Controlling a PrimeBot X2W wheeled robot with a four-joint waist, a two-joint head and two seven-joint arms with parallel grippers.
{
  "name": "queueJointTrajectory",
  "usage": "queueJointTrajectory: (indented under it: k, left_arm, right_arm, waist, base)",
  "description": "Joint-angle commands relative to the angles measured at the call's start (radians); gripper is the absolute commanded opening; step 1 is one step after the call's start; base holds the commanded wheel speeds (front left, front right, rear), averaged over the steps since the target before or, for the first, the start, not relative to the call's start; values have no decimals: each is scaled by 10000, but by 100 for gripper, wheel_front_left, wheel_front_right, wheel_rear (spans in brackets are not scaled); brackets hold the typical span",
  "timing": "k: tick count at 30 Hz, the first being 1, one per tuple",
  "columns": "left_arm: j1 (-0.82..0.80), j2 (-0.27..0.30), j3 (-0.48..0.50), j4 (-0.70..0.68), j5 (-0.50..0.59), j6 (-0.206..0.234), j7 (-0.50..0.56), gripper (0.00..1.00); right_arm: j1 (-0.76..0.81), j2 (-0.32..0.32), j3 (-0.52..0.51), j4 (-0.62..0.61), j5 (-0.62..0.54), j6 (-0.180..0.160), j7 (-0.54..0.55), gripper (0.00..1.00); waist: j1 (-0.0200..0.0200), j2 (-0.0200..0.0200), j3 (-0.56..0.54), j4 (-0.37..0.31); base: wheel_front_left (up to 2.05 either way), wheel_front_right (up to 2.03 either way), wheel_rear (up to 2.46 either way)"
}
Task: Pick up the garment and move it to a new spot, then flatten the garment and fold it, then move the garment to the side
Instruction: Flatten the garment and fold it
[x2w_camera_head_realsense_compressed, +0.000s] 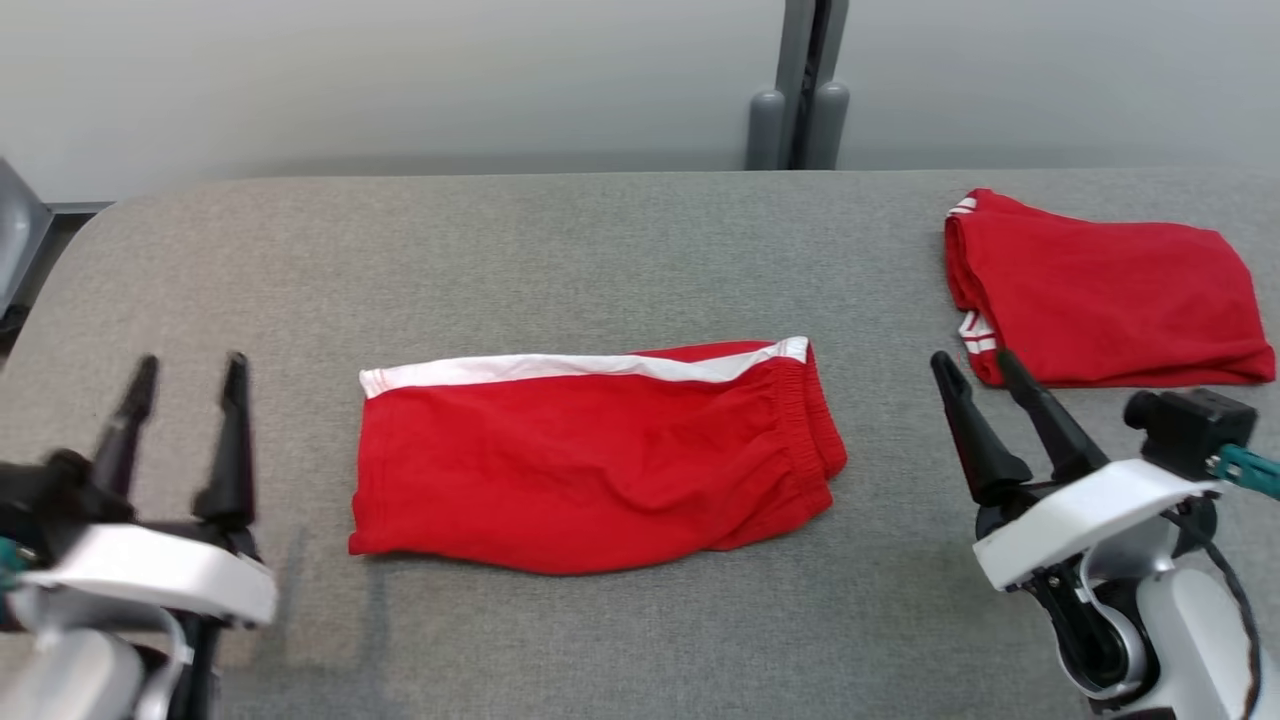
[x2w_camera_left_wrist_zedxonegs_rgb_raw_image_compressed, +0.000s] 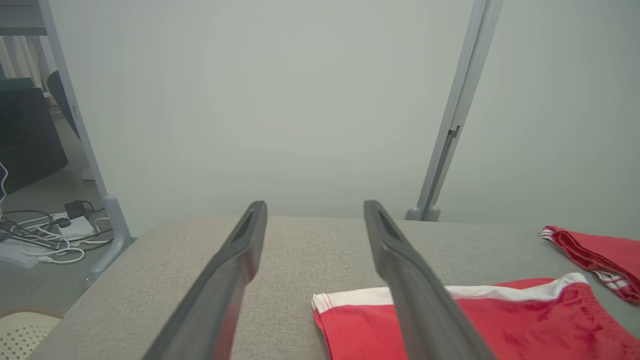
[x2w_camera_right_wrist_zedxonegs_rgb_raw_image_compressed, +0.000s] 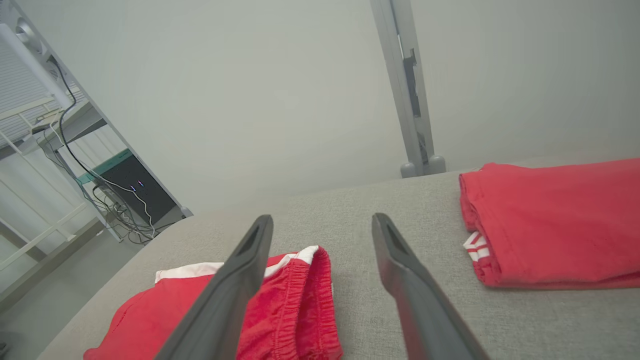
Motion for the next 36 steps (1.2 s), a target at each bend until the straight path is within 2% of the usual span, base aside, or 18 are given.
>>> queueJointTrajectory:
  k: [1, 7, 10, 14, 22, 29, 32, 36]
  left_arm:
    - [293, -317, 163, -12, 357, -120, -35, 100]
    - [1152, -1887, 825, 514, 1288, -836, -38, 100]
    - [1323, -2389, 964, 889, 1509, -1328, -38, 100]
    - [1397, -2745, 1111, 1311, 1842, -1805, -37, 100]
    - [1506, -3367, 1461, 1588, 2578, -2382, -38, 100]
    - [1423, -3828, 1568, 1830, 2956, -2737, -38, 100]
    - [1391, -4002, 1664, 1914, 3086, -2921, -38, 100]
    - [1322, -4237, 1808, 2145, 3255, -3191, -38, 100]
  right_arm:
    - [-216, -62, 91, 274, 103, 7, -59, 100]
    - [-968, -174, 791, 2110, 499, 7, 54, 100]
    - [-1276, -252, 1113, 3022, 746, 7, 125, 100]
    - [-1597, -331, 1467, 3885, 1346, 7, 124, 100]
    - [-2024, -449, 1927, 5507, 1971, 7, -52, 100]
    - [-2215, -443, 1989, 6489, 2568, 7, 23, 100]
    - [-2158, -299, 2105, 6569, 3286, 7, 370, 100]
    - [-2213, -472, 2216, 6895, 3993, 7, 774, 100]
  waist:
    - [0, -1, 7, 116]
    - [0, -1, -107, 601]
    - [0, -1, -184, 866]
    - [0, -1, -270, 1193]
    - [0, -1, -329, 1699]
    - [0, -1, -376, 2032]
    - [0, -1, -371, 2144]
    - [0, -1, -318, 2301]
  base:
    - [0, 0, 0]
    - [0, 0, 0]
    - [0, 0, 0]
    - [0, 0, 0]
    - [0, 0, 0]
    - [0, 0, 0]
    - [0, 0, 0]
    - [0, 0, 0]
